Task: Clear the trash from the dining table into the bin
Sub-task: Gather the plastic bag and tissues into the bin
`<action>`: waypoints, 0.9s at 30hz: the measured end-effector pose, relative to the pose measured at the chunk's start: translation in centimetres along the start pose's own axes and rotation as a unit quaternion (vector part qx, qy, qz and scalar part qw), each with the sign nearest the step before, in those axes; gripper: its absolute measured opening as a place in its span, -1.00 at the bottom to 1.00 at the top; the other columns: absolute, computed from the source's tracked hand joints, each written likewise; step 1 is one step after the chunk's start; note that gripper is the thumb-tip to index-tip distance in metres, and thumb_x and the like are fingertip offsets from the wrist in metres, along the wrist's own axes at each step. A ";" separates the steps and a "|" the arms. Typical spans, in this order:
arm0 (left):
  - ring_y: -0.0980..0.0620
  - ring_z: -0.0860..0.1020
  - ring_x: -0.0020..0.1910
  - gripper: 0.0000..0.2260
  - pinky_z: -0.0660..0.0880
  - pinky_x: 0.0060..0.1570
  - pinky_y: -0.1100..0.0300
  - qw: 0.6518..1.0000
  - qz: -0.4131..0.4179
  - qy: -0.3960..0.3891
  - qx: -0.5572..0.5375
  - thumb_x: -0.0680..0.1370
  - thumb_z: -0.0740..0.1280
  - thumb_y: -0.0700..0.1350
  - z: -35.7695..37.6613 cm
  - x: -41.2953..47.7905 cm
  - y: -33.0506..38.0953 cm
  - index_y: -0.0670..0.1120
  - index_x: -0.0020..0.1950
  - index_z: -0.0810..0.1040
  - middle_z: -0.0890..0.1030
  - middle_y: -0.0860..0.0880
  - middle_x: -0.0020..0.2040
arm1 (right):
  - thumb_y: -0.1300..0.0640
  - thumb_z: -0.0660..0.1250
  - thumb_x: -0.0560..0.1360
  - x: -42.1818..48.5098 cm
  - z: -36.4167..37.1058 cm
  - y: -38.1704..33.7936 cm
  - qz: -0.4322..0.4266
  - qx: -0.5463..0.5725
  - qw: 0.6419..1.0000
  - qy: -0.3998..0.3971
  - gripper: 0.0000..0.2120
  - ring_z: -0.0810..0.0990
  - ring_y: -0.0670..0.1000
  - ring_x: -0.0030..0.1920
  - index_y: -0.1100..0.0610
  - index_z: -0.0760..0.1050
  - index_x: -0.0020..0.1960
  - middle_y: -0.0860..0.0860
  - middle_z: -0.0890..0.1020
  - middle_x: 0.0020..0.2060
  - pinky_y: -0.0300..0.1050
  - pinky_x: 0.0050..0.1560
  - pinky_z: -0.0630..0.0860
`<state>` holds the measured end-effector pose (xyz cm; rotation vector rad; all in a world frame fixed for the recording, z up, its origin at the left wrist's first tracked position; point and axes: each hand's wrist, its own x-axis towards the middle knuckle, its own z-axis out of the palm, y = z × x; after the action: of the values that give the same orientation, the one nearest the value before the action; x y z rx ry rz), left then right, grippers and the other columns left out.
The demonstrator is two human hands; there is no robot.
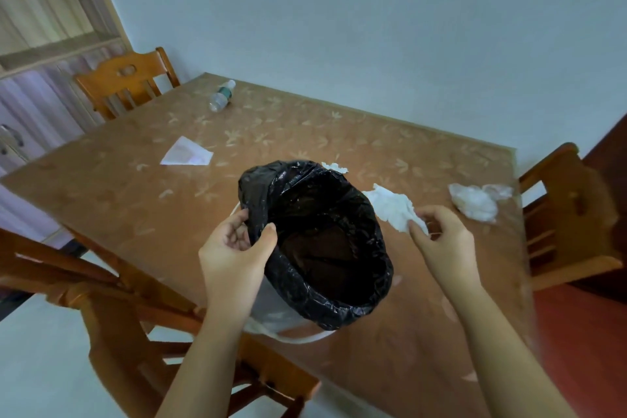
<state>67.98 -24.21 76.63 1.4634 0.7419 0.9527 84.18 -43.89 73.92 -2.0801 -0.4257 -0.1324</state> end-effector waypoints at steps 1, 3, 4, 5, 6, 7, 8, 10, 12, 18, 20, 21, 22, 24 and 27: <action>0.35 0.56 -0.34 -0.76 0.42 -0.29 0.53 1.000 -0.001 -0.005 -0.005 0.39 0.44 -0.27 0.1 -0.1 0.0 -0.03 -0.01 0.58 0.63 0.17 -0.33 | 0.21 0.34 0.41 0.1 0.0 -0.8 -0.013 -0.002 1.000 -0.008 -0.88 0.52 -0.16 -0.21 0.04 0.52 -0.08 -0.06 0.59 -0.17 -0.40 -0.29 0.38; 0.35 0.53 -0.38 -0.74 0.41 -0.31 0.53 1.000 0.001 -0.017 -0.007 0.40 0.43 -0.28 0.3 -0.2 0.1 0.09 -0.12 0.55 0.61 0.26 -0.41 | 0.21 0.34 0.40 0.1 0.3 -2.3 -0.033 -0.002 0.999 -0.033 -0.88 0.52 -0.19 -0.21 0.03 0.52 -0.10 -0.07 0.58 -0.19 -0.46 -0.34 0.42; 0.35 0.51 -0.41 -0.72 0.42 -0.32 0.52 1.000 0.001 -0.021 -0.008 0.40 0.42 -0.28 0.3 -0.3 0.2 0.12 -0.16 0.54 0.59 0.28 -0.43 | 0.22 0.34 0.39 0.1 0.5 -2.9 -0.044 -0.010 0.998 -0.048 -0.88 0.51 -0.19 -0.22 0.03 0.51 -0.13 -0.07 0.58 -0.20 -0.50 -0.30 0.39; 0.34 0.49 -0.43 -0.71 0.42 -0.33 0.51 1.000 -0.001 -0.025 -0.011 0.40 0.42 -0.28 0.3 -0.3 0.2 0.13 -0.18 0.53 0.58 0.28 -0.45 | 0.22 0.34 0.38 0.1 0.9 -3.5 -0.057 -0.026 0.996 -0.064 -0.88 0.50 -0.19 -0.23 0.02 0.50 -0.15 -0.06 0.57 -0.21 -0.53 -0.28 0.36; 0.33 0.48 -0.44 -0.71 0.43 -0.34 0.50 1.000 -0.003 -0.027 -0.015 0.40 0.42 -0.29 0.3 -0.4 0.2 0.14 -0.20 0.54 0.58 0.27 -0.46 | 0.23 0.34 0.38 0.1 1.4 -4.0 -0.070 -0.041 0.993 -0.081 -0.88 0.48 -0.19 -0.24 0.02 0.49 -0.18 -0.05 0.56 -0.22 -0.53 -0.29 0.34; 0.33 0.48 -0.45 -0.71 0.43 -0.35 0.49 0.999 -0.006 -0.027 -0.018 0.40 0.42 -0.28 0.3 -0.5 0.2 0.14 -0.21 0.54 0.58 0.26 -0.47 | 0.24 0.33 0.37 0.0 1.9 -4.5 -0.078 -0.050 0.990 -0.102 -0.87 0.47 -0.18 -0.26 0.01 0.49 -0.19 -0.04 0.54 -0.22 -0.51 -0.30 0.34; 0.32 0.49 -0.44 -0.71 0.43 -0.35 0.49 0.999 -0.011 -0.028 -0.021 0.40 0.42 -0.28 0.2 -0.5 0.2 0.14 -0.21 0.54 0.58 0.26 -0.46 | 0.23 0.32 0.37 -0.2 2.4 -4.9 -0.080 -0.054 0.987 -0.128 -0.87 0.47 -0.17 -0.27 0.01 0.50 -0.17 -0.03 0.54 -0.21 -0.47 -0.31 0.35; 0.32 0.52 -0.42 -0.75 0.43 -0.35 0.49 0.999 -0.021 -0.026 -0.027 0.40 0.42 -0.28 0.1 -0.6 0.1 0.09 -0.17 0.56 0.59 0.26 -0.44 | 0.20 0.33 0.38 -0.8 3.4 -5.4 -0.087 -0.066 0.976 -0.189 -0.82 0.50 -0.10 -0.22 0.03 0.52 -0.04 -0.02 0.54 -0.14 -0.36 -0.17 0.40; 0.31 0.54 -0.39 -0.78 0.43 -0.33 0.49 0.999 -0.035 -0.016 -0.031 0.39 0.43 -0.27 0.0 -0.7 -0.1 0.02 -0.07 0.58 0.61 0.25 -0.42 | 0.17 0.35 0.41 -1.5 4.0 -5.5 -0.112 -0.080 0.961 -0.238 -0.72 0.52 -0.08 -0.13 0.06 0.49 0.12 0.00 0.54 -0.04 -0.24 -0.03 0.43; 0.26 0.62 -0.27 -0.74 0.48 -0.28 0.46 0.997 -0.058 0.027 -0.039 0.37 0.45 -0.27 -0.2 -1.5 -0.4 0.01 -0.03 0.56 0.66 0.24 -0.32 | 0.10 0.31 0.46 -2.2 3.3 -4.8 -0.165 -0.092 0.957 -0.219 -0.68 0.50 -0.05 0.05 0.06 0.45 0.21 -0.02 0.53 0.08 -0.24 0.03 0.42; 0.28 0.61 -0.26 -0.73 0.48 -0.28 0.46 0.997 -0.056 0.045 -0.032 0.38 0.45 -0.27 -0.2 -2.1 -0.6 -0.04 0.02 0.56 0.65 0.26 -0.32 | 0.10 0.31 0.46 -2.3 2.7 -4.0 -0.183 -0.103 0.960 -0.185 -0.70 0.49 -0.01 0.08 0.09 0.47 0.18 0.00 0.54 0.08 -0.22 0.02 0.40; 0.30 0.61 -0.27 -0.73 0.48 -0.29 0.47 0.996 -0.056 0.056 -0.029 0.38 0.45 -0.27 -0.1 -2.4 -0.7 -0.05 0.03 0.55 0.65 0.28 -0.32 | 0.11 0.31 0.46 -2.3 2.4 -3.5 -0.189 -0.112 0.960 -0.171 -0.71 0.49 0.01 0.08 0.11 0.48 0.17 0.02 0.55 0.07 -0.20 0.03 0.40; 0.31 0.60 -0.27 -0.73 0.47 -0.30 0.48 0.996 -0.055 0.067 -0.029 0.38 0.45 -0.28 0.0 -2.7 -0.7 -0.05 0.02 0.55 0.64 0.29 -0.33 | 0.12 0.32 0.46 -2.4 2.0 -3.0 -0.192 -0.124 0.960 -0.161 -0.72 0.49 0.04 0.08 0.12 0.49 0.16 0.04 0.56 0.06 -0.17 0.04 0.41; 0.31 0.60 -0.29 -0.74 0.47 -0.30 0.49 0.994 -0.054 0.084 -0.034 0.39 0.44 -0.30 0.1 -3.4 -0.7 -0.03 0.00 0.55 0.64 0.28 -0.35 | 0.15 0.34 0.44 -2.5 1.2 -2.0 -0.193 -0.145 0.960 -0.143 -0.73 0.51 0.09 0.05 0.16 0.51 0.13 0.07 0.58 0.04 -0.07 0.03 0.45; 0.29 0.61 -0.27 -0.73 0.49 -0.25 0.46 0.992 -0.054 0.098 -0.051 0.39 0.43 -0.30 0.2 -4.7 -0.6 -0.05 0.02 0.55 0.66 0.19 -0.32 | 0.21 0.38 0.40 -3.3 -0.6 -0.6 -0.184 -0.155 0.965 -0.102 -0.77 0.54 0.15 -0.01 0.19 0.55 0.06 0.10 0.60 -0.01 0.03 -0.04 0.49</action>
<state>66.06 -28.31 75.34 1.2408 0.8935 1.0459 80.90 -44.92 73.85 -2.3096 -0.9702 -0.2173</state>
